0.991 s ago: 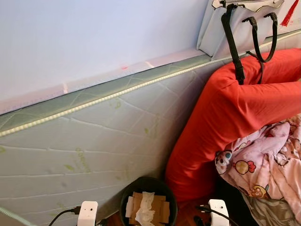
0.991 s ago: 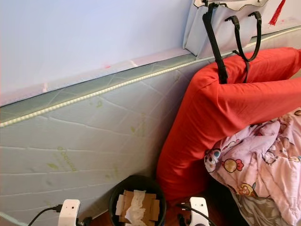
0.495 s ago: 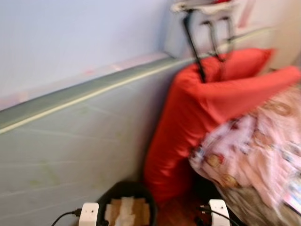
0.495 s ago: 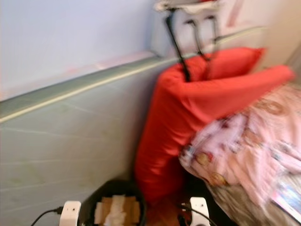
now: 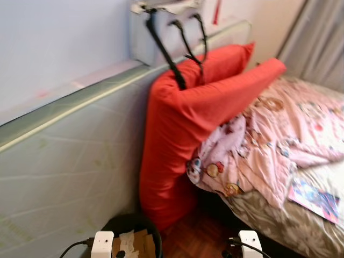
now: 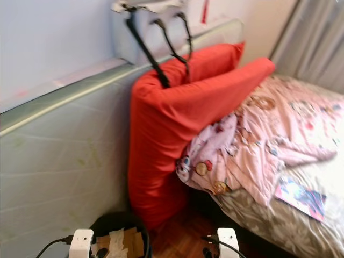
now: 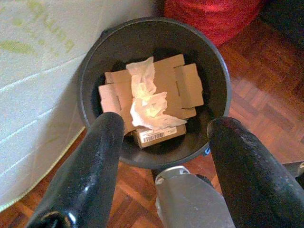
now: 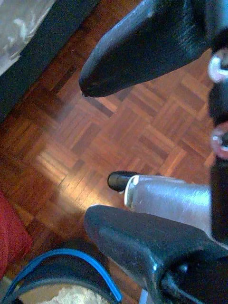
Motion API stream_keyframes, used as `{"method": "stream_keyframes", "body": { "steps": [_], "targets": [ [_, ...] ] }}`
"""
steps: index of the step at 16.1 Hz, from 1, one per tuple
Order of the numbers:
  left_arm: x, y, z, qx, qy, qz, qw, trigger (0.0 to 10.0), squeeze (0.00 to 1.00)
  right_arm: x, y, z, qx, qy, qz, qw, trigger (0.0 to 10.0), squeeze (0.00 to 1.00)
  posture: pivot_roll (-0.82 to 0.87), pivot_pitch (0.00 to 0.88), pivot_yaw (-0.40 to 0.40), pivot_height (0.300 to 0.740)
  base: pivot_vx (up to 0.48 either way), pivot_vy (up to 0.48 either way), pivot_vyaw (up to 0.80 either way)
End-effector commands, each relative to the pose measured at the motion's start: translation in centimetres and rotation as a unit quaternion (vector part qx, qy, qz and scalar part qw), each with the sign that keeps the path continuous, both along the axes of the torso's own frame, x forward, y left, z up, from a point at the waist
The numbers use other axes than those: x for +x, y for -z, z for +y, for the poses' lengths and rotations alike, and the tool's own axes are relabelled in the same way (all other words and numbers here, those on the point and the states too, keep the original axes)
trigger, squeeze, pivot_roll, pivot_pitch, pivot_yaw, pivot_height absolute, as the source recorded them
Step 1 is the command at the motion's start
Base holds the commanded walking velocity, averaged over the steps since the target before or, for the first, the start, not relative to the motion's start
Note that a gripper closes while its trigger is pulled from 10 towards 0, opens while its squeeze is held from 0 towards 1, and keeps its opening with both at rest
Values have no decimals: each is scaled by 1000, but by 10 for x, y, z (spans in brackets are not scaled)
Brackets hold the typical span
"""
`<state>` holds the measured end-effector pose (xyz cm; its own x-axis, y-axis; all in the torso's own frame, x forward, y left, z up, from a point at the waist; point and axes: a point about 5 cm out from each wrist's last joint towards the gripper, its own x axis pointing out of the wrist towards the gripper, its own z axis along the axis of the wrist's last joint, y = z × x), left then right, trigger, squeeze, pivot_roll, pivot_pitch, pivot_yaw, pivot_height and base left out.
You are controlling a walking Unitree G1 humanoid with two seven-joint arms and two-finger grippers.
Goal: Clean up the room
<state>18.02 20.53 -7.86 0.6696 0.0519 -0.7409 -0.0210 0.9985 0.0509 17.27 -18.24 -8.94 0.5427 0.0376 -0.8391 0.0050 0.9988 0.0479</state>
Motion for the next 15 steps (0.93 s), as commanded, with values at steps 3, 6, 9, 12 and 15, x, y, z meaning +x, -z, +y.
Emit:
{"method": "stream_keyframes", "body": {
  "steps": [3,6,9,12,15],
  "targets": [
    [2,-1,-3,6,7,-6,1000,10000,0,5,-3,-2,-4,0,-7,1000,10000,0,105,0,-85,740,0,0,-577],
    [1,-1,-3,12,13,-4,1000,10000,0,6,-3,-2,-3,4,-11,1000,10000,0,104,0,-86,740,0,0,0],
    [-1,0,0,13,9,-3,1000,10000,0,6,-3,-2,-3,3,-9,1000,10000,0,106,0,-87,740,0,-199,-442],
    [0,-1,1,12,2,-5,1000,10000,0,6,-3,-2,-3,3,-9,1000,10000,0,107,0,-90,740,0,0,-644],
    [2,-1,-1,11,6,-6,1000,10000,0,6,-3,-2,-3,1,-9,1000,10000,0,106,3,-90,740,0,0,-629]
  ]
}}
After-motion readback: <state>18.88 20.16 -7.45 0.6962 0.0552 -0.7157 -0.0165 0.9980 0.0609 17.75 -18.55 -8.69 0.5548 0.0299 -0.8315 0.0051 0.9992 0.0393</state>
